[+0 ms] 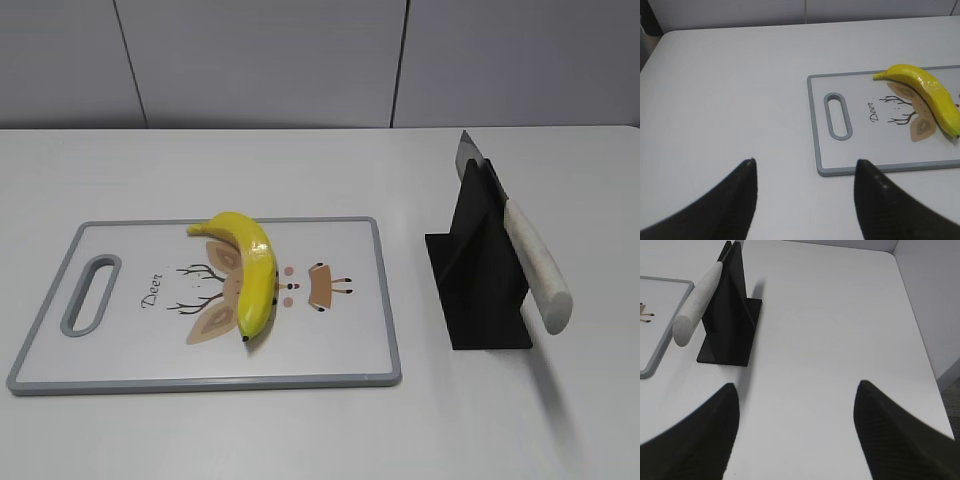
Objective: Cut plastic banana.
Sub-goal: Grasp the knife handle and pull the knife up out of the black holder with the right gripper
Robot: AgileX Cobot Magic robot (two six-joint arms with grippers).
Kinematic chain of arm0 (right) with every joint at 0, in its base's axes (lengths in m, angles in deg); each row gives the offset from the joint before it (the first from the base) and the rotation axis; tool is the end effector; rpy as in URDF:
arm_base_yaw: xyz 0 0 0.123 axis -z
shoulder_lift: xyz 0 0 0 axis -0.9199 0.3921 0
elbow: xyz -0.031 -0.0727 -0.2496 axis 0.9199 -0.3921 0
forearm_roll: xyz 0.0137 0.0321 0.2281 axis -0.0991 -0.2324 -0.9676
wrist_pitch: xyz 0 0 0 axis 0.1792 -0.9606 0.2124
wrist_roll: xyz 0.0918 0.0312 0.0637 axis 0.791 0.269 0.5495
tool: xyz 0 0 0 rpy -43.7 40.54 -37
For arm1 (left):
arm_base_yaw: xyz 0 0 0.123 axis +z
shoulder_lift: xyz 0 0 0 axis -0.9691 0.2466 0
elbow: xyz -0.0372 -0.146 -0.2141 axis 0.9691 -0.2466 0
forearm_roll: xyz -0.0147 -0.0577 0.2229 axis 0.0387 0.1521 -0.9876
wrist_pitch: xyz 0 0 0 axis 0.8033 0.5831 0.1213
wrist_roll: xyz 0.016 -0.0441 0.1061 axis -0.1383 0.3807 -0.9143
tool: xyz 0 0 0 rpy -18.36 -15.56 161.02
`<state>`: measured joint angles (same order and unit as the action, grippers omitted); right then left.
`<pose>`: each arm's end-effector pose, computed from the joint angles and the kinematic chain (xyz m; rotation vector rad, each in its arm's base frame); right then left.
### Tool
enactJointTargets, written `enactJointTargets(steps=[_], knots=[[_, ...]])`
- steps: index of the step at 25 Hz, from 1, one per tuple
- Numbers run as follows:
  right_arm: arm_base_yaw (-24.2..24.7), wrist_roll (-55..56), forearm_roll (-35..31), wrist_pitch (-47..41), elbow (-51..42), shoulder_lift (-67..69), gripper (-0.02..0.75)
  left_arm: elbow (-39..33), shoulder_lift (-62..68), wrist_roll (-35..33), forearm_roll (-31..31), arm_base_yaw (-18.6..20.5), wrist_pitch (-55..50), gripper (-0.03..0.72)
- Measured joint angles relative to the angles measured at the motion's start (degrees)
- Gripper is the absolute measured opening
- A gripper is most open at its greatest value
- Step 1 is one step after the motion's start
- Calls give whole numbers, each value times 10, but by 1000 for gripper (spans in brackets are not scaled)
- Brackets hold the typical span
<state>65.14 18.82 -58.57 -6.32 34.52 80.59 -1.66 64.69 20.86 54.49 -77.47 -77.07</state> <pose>0.0346 0.0033 0.2447 -0.1234 1.9990 -0.0124 0.0251 -0.0075 0.2587 0.2153 2.0330 0.0113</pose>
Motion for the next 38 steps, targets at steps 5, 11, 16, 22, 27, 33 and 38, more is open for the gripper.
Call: enactJointTargets(steps=[5, 11, 16, 22, 27, 33, 38], knots=[[0, 1, 0, 0, 0, 0, 544, 0, 0, 0, 0, 0, 0, 591], [0, 1, 0, 0, 0, 0, 544, 0, 0, 0, 0, 0, 0, 591], [0, 0, 0, 0, 0, 0, 544, 0, 0, 0, 0, 0, 0, 591], [0, 0, 0, 0, 0, 0, 543, 0, 0, 0, 0, 0, 0, 588], [0, 0, 0, 0, 0, 0, 537, 0, 0, 0, 0, 0, 0, 582], [0, 0, -2, 0, 0, 0, 530, 0, 0, 0, 0, 0, 0, 582], [0, 0, -5, 0, 0, 0, 529, 0, 0, 0, 0, 0, 0, 577]])
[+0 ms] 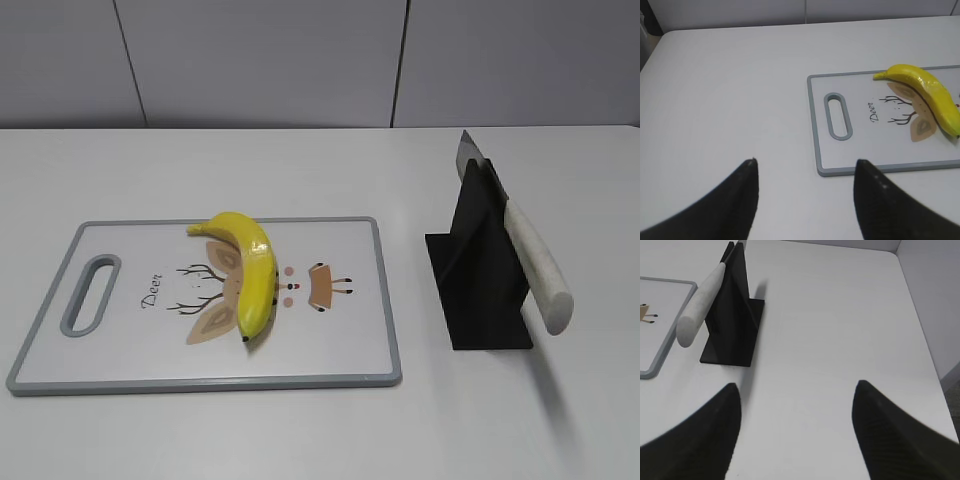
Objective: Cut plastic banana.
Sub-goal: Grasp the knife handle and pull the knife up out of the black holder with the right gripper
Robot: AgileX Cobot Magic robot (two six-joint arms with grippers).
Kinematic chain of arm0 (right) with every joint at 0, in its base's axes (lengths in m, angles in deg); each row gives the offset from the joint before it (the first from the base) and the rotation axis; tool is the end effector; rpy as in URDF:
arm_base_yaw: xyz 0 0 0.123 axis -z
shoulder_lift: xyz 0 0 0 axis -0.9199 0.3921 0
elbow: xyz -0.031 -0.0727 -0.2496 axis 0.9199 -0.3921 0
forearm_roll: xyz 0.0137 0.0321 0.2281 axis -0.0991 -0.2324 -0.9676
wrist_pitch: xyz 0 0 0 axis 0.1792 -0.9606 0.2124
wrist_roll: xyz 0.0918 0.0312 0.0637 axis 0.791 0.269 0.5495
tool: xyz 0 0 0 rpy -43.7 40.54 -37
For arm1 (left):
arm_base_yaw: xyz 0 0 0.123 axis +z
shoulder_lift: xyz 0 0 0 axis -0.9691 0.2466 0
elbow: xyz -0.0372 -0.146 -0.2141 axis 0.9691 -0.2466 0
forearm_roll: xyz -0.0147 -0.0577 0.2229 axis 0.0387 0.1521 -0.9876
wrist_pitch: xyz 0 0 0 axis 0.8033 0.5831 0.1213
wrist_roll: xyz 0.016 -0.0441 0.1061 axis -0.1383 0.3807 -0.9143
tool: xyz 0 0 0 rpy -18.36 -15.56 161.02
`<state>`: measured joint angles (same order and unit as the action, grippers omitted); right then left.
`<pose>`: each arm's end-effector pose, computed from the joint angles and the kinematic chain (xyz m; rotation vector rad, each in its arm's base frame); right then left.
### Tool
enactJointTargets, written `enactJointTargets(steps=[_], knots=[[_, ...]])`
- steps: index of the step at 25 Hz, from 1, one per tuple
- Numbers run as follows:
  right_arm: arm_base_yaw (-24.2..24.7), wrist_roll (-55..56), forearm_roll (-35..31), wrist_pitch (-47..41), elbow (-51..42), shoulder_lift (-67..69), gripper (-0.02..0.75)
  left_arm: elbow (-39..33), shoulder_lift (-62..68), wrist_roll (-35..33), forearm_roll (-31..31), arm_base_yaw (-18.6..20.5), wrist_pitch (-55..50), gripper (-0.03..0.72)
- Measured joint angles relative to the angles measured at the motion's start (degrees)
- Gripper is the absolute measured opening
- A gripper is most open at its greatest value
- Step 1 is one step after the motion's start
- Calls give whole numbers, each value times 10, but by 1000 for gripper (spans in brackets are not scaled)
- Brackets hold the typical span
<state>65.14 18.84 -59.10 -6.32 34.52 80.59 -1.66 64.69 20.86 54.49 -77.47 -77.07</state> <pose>0.0345 0.0041 0.2447 -0.1224 1.9988 -0.0012 0.0251 -0.0075 0.2587 0.2153 2.0330 0.0113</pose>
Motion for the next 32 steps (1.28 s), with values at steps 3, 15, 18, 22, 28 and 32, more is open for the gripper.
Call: enactJointTargets(steps=[3, 15, 18, 22, 28, 32], knots=[[0, 0, 0, -1, 11, 28, 528, 0, 0, 0, 0, 0, 0, 575], [0, 2, 5, -78, 148, 333, 528, 0, 0, 0, 0, 0, 0, 574], [-14, 48, 5, -89, 174, 387, 528, 0, 0, 0, 0, 0, 0, 572], [-79, 79, 8, -89, 207, 443, 527, 0, 0, 0, 0, 0, 0, 572], [-168, 125, 8, -89, 247, 534, 526, 0, 0, 0, 0, 0, 0, 571], [-178, 131, -13, -90, 283, 609, 526, 0, 0, 0, 0, 0, 0, 570]])
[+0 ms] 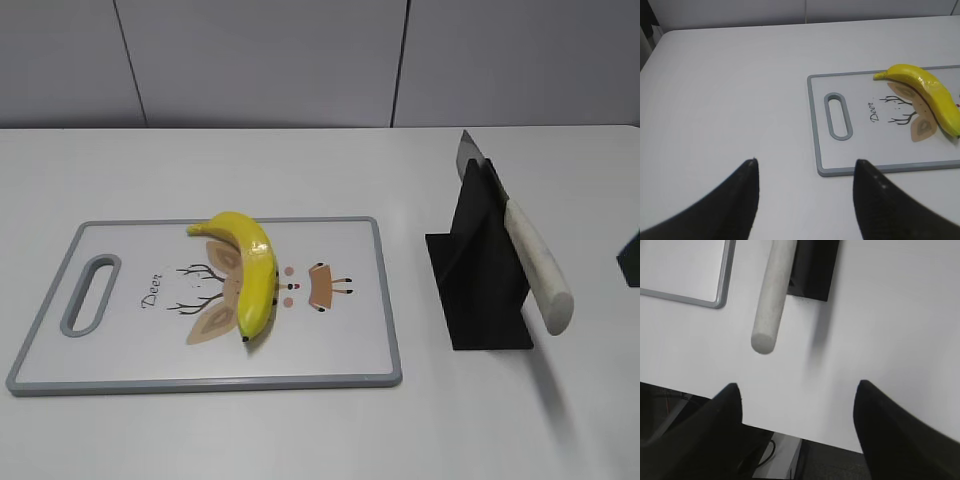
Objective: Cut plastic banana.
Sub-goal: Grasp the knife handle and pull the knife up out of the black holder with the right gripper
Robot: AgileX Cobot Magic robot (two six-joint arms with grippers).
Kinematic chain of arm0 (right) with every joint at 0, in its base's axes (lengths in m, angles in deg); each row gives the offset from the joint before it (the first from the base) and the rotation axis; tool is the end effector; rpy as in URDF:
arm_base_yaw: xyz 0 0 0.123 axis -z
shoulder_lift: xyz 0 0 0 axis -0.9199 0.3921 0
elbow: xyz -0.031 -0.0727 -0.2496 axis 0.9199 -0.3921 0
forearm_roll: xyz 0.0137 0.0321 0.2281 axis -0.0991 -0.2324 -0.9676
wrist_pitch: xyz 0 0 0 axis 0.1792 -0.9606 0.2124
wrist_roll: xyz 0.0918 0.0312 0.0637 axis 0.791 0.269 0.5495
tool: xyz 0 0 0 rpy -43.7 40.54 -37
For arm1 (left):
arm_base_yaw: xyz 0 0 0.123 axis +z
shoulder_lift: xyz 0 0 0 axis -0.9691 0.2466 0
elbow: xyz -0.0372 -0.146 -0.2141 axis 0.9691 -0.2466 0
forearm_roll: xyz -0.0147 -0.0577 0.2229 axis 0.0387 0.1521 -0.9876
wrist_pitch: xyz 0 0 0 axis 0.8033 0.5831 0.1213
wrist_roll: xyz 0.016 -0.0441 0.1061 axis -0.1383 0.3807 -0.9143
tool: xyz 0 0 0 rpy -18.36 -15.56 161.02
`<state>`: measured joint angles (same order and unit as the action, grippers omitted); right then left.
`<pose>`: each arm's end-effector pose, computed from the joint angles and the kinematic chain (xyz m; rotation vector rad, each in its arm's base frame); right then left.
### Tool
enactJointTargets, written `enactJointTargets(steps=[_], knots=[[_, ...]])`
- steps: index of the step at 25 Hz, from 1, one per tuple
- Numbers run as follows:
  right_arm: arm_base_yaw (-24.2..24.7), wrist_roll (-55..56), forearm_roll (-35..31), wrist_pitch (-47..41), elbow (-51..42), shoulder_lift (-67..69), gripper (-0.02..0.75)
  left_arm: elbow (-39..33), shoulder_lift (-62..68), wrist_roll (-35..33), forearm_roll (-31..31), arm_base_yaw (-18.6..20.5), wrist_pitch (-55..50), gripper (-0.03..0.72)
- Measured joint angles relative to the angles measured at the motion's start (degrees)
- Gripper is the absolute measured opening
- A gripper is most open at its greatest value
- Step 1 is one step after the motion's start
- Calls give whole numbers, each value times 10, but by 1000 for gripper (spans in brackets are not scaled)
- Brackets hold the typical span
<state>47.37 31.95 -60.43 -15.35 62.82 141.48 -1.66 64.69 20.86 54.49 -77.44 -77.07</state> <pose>0.1708 0.0668 0.2720 -0.2619 2.7339 0.2093 0.0251 -0.0075 0.2587 0.2148 2.0330 0.0116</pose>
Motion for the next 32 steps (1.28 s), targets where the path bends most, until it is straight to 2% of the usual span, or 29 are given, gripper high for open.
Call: enactJointTargets(steps=[8, 25, 29, 31, 32], knots=[[0, 3, -52, 2, 84, 141, 526, 0, 0, 0, 0, 0, 0, 570], [0, 3, -55, 62, 87, 313, 520, 0, 0, 0, 0, 0, 0, 554], [0, 4, -57, 62, 87, 330, 427, 0, 0, 0, 0, 0, 0, 554], [0, 4, -65, 62, 87, 331, 316, 0, 0, 0, 0, 0, 0, 551], [0, 4, -72, 62, 87, 331, 218, 0, 0, 0, 0, 0, 0, 548]])
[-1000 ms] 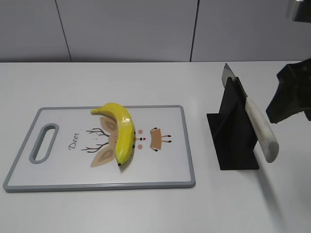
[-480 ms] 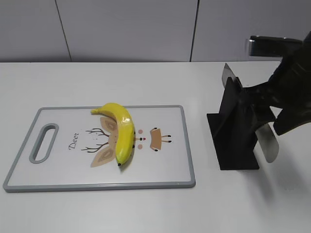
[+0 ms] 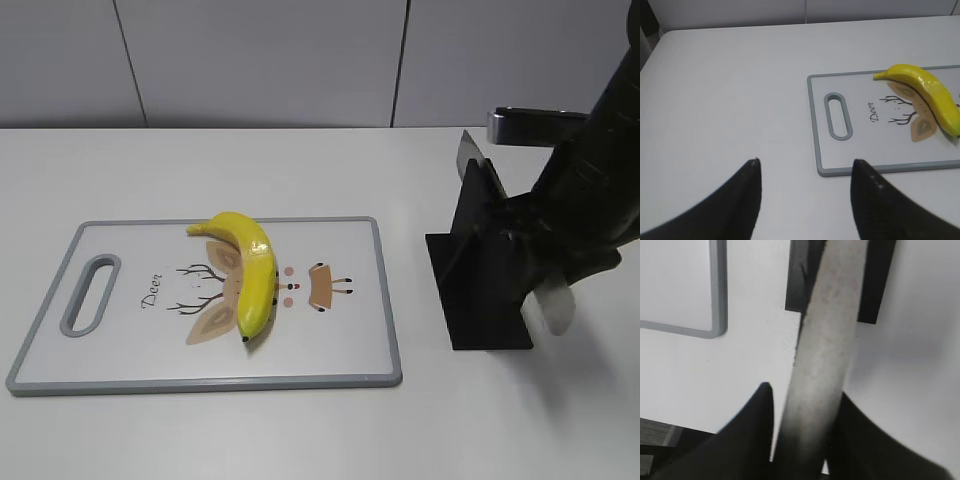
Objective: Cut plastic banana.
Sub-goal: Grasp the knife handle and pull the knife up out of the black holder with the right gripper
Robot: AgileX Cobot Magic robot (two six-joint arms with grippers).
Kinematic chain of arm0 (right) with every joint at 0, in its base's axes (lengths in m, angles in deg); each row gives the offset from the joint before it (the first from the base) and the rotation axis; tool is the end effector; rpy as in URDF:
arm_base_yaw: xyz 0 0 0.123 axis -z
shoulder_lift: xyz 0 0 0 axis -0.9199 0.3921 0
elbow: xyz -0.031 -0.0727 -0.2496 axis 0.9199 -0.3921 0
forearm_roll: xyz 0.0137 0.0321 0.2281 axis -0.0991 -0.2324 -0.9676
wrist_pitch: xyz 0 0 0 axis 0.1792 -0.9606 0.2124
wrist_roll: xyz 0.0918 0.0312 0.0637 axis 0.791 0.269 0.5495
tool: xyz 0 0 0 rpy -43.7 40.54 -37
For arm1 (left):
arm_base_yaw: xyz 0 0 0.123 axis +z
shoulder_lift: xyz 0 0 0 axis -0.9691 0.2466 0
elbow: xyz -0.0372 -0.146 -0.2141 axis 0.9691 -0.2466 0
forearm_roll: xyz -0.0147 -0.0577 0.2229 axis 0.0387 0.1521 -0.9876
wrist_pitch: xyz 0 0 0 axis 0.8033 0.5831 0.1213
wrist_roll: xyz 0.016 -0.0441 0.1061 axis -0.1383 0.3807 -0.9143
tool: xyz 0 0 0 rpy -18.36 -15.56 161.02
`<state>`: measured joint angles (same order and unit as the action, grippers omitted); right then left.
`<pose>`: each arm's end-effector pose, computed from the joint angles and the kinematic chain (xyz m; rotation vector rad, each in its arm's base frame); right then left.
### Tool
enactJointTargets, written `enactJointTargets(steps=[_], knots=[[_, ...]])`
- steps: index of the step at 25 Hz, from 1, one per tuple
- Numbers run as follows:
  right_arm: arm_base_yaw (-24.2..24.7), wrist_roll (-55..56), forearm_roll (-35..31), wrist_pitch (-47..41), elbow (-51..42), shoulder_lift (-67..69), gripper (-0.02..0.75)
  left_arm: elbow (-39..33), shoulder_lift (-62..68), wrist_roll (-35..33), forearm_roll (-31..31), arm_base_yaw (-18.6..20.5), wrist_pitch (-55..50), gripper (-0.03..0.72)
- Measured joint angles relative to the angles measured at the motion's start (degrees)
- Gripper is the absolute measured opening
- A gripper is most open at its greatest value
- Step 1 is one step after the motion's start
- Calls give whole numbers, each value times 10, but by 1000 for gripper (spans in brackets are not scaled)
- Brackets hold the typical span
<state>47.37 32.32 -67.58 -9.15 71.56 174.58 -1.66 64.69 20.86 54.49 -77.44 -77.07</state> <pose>0.2591 0.1105 0.1795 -0.1655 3.0706 0.2686 0.0251 -0.0075 0.2587 0.2148 2.0330 0.0116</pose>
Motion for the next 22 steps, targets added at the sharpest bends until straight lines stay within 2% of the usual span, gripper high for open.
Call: enactJointTargets(steps=[1, 11, 22], knots=[[1, 10, 1, -3, 0, 0, 174, 0, 0, 0, 0, 0, 0, 545], [2, 18, -6, -15, 0, -3, 175, 0, 0, 0, 0, 0, 0, 531], [1, 31, 1, -35, 4, -80, 174, 0, 0, 0, 0, 0, 0, 529]])
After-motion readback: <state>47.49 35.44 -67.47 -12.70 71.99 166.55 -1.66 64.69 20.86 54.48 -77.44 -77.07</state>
